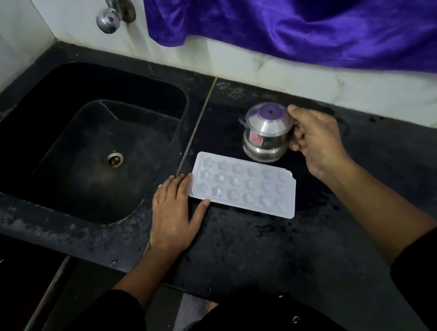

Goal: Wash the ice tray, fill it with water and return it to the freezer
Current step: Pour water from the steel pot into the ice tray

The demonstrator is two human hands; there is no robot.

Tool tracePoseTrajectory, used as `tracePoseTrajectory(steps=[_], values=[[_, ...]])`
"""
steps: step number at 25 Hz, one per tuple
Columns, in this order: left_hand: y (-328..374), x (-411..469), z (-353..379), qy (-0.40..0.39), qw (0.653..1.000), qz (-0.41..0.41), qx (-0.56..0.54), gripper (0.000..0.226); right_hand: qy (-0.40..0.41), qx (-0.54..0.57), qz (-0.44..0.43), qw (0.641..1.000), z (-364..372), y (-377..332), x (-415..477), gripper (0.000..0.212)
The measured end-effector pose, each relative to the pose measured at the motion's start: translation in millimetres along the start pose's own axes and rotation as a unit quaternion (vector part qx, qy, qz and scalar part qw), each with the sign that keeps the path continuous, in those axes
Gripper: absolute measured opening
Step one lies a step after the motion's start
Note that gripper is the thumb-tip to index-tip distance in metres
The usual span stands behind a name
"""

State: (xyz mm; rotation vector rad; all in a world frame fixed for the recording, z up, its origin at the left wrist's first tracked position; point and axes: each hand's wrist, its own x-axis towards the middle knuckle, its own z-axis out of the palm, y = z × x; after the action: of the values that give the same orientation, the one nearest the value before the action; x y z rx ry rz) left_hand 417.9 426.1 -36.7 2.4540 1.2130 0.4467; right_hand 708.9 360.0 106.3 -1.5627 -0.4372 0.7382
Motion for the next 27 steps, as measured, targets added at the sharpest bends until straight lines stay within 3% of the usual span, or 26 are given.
tracePoseTrajectory(steps=[6, 12, 21, 27], values=[[1, 0, 0, 0.005, 1.000, 0.002, 0.007, 0.071, 0.019, 0.019, 0.038, 0.999, -8, 36, 31, 0.037], [2, 1, 1, 0.013, 1.000, 0.004, 0.007, 0.071, 0.024, 0.036, 0.047, 0.998, -2, 63, 58, 0.025], [3, 1, 1, 0.003, 1.000, -0.005, 0.011, 0.071, 0.062, 0.088, 0.066, 0.992, 13, 65, 75, 0.016], [4, 1, -1, 0.001, 1.000, -0.005, 0.007, 0.070, 0.141, 0.012, 0.065, 0.988, 1, 57, 63, 0.029]])
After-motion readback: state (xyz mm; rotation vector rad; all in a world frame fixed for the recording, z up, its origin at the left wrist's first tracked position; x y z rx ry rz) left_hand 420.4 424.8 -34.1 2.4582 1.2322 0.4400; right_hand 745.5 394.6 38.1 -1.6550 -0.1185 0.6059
